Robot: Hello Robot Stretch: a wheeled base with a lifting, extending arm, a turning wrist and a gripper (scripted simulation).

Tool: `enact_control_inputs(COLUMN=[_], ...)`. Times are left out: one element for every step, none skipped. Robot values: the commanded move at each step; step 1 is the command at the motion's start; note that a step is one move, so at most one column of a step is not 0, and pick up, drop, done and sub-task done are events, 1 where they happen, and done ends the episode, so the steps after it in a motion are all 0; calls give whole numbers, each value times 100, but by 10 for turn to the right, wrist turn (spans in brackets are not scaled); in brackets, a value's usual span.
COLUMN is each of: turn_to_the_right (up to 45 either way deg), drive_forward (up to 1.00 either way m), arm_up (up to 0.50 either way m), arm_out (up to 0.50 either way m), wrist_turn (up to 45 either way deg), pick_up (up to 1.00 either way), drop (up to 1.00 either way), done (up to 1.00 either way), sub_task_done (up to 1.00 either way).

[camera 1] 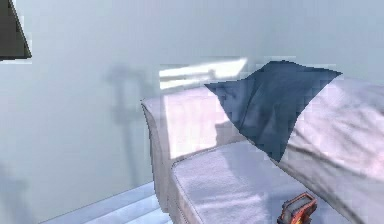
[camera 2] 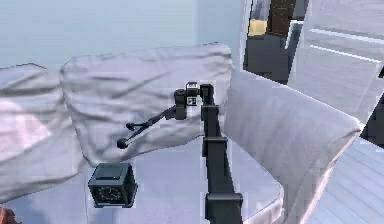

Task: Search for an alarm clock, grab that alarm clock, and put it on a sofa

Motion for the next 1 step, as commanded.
enact_control_inputs(turn_to_the_right=[0], drive_forward=[0], arm_up=[0], arm_out=[-8], wrist_turn=[0], pick_up=[0], drop=[0], done=[0], sub_task_done=[0])
